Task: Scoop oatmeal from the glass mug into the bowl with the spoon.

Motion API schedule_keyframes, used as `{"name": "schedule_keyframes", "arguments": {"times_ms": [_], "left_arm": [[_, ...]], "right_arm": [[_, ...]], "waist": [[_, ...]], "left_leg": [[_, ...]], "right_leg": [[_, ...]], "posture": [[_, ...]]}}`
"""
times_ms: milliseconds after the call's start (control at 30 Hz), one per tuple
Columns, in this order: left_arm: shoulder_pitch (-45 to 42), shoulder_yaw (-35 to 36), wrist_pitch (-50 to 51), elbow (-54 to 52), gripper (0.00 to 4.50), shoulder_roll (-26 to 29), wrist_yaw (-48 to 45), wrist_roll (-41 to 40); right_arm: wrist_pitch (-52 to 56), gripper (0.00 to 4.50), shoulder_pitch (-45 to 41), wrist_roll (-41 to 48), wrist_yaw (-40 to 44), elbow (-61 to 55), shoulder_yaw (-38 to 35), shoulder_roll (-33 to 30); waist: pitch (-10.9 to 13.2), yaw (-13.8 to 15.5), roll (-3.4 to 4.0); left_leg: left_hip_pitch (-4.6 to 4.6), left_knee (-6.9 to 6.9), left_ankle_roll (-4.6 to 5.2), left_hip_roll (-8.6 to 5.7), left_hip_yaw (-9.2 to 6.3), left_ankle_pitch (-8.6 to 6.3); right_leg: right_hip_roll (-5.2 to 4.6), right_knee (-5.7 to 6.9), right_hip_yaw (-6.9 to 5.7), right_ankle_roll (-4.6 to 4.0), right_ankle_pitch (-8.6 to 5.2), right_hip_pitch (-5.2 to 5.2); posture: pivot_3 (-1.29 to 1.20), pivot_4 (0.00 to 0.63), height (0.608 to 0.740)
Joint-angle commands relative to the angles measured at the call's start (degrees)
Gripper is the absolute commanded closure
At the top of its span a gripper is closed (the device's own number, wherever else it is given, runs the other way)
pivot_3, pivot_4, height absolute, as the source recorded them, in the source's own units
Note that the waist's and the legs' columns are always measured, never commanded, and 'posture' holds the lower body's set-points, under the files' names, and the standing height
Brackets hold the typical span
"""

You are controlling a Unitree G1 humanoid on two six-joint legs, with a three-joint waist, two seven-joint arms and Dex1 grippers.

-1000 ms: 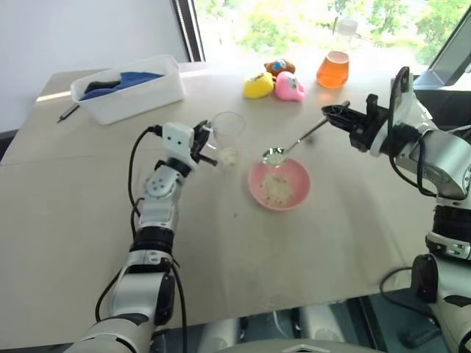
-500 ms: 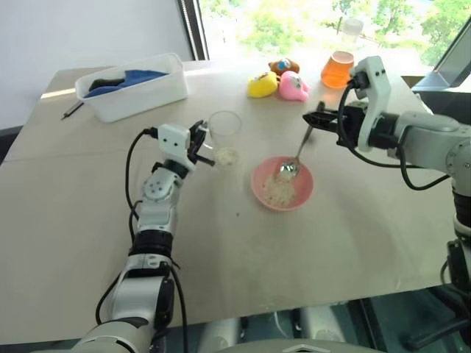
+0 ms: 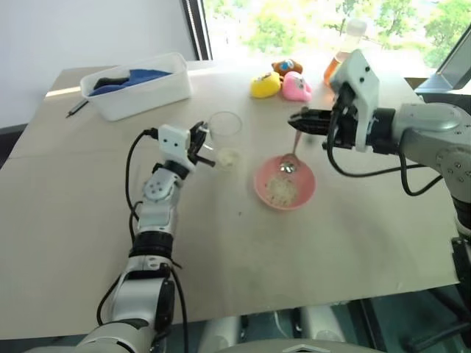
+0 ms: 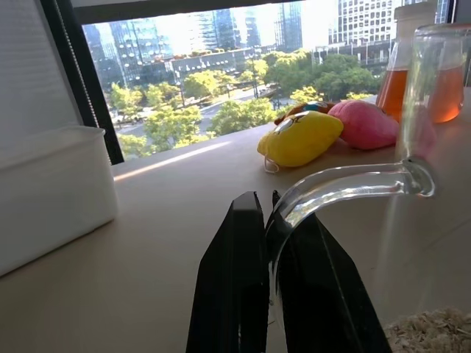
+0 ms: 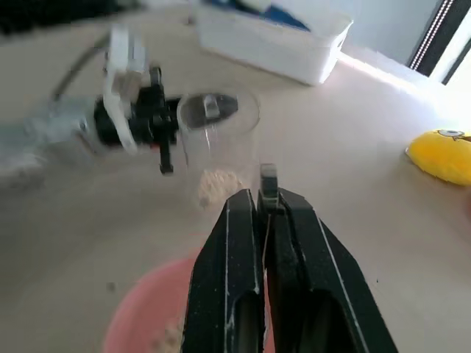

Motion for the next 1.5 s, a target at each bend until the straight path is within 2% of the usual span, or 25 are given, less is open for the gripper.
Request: {"name": "schedule_keyframes", "arguments": {"times_ms": [33, 200, 333, 367, 500, 767, 867, 967, 1200, 1500], "left_arm": [[-0.1, 0.1, -0.9, -2.4, 4.39, -0.1, 0.0, -0.7], [0.7, 0.0, -0.9, -2.8, 4.39, -0.6, 0.0, -0.6], [1.3, -0.1, -0.6, -3.9, 4.39, -1.1, 0.1, -0.6], [1.4, -0.2, -0.5, -4.1, 4.39, -1.1, 0.2, -0.6], [2.6, -0.2, -0.2, -5.7, 4.39, -1.7, 0.9, -0.7], [6.9, 0.0, 2.3, -10.9, 4.39, -1.9, 1.4, -1.6], [8.0, 0.3, 3.0, -11.7, 4.5, -1.6, 1.6, -1.5], [8.6, 0.4, 3.5, -12.1, 4.5, -1.3, 1.9, -1.5], [10.2, 0.3, 4.3, -13.1, 4.5, -1.1, 2.6, -1.5], [16.4, 2.0, 7.2, -20.0, 4.5, -0.9, 4.3, -2.6]], "right_arm": [[6.6, 4.5, -4.4, 10.0, -12.6, 8.7, -13.9, 7.2], [7.9, 4.5, -12.3, 18.7, -26.3, 16.6, -22.7, 17.8], [5.3, 4.5, -16.1, 19.7, -31.3, 20.1, -23.4, 24.5], [4.9, 4.5, -16.2, 19.2, -31.4, 20.3, -22.9, 25.4], [1.5, 4.5, -11.4, 8.5, -24.0, 19.6, -13.3, 25.0], [-4.1, 4.5, -10.7, -0.1, -16.1, 21.9, -8.1, 26.7], [-4.0, 3.46, -10.7, -0.6, -14.9, 21.5, -7.8, 28.0], [-4.4, 2.06, -10.8, -1.2, -14.7, 21.4, -8.7, 29.0], [-4.9, 2.06, -12.2, 1.2, -17.0, 21.1, -14.7, 31.0], [-4.5, 2.06, -8.7, 0.4, -19.7, 21.4, -20.3, 27.3]], "waist": [[0.0, 0.1, 0.0], [0.0, -0.1, 0.03], [0.0, -0.3, 0.05], [0.0, -0.3, 0.05], [0.0, -0.2, 0.04], [0.0, -0.6, 0.06], [0.0, -1.2, 0.06], [0.0, -1.3, 0.06], [0.0, -1.4, 0.06], [0.0, -1.5, 0.06]], "left_leg": [[-0.03, 0.08, 0.0, 0.01, -0.01, 0.0], [-0.06, 0.2, 0.0, -0.06, -0.02, 0.0], [-0.06, 0.19, 0.0, -0.06, -0.03, 0.0], [-0.06, 0.19, 0.0, -0.07, -0.02, 0.0], [-0.07, 0.21, 0.01, -0.14, -0.04, 0.0], [-0.07, 0.24, 0.0, -0.13, -0.05, 0.0], [-0.06, 0.28, 0.0, -0.13, -0.05, 0.0], [-0.04, 0.28, 0.0, -0.13, -0.07, 0.0], [-0.04, 0.3, 0.0, -0.14, -0.07, 0.0], [-0.02, 0.3, 0.0, -0.13, -0.07, 0.0]], "right_leg": [[0.0, 0.02, 0.0, 0.01, 0.0, 0.0], [0.0, 0.12, 0.01, 0.06, 0.03, -0.03], [0.03, 0.13, 0.01, 0.06, 0.03, -0.03], [0.03, 0.14, 0.01, 0.05, 0.03, -0.03], [0.01, 0.15, 0.02, 0.06, 0.03, -0.01], [0.03, 0.5, 0.03, 0.06, 0.03, -0.04], [0.02, 0.54, 0.04, 0.06, 0.03, -0.04], [0.02, 0.54, 0.04, 0.06, 0.03, -0.04], [0.01, 0.6, 0.04, 0.06, 0.03, -0.04], [0.0, 0.58, 0.06, 0.06, 0.03, -0.04]], "posture": [[0.0, 0.15, 0.74], [0.0, 0.15, 0.74], [0.0, 0.15, 0.74], [0.0, 0.15, 0.74], [0.0, 0.15, 0.74], [0.0, 0.15, 0.74], [0.0, 0.15, 0.74], [0.0, 0.15, 0.74], [0.0, 0.15, 0.74], [0.0, 0.15, 0.74]]}}
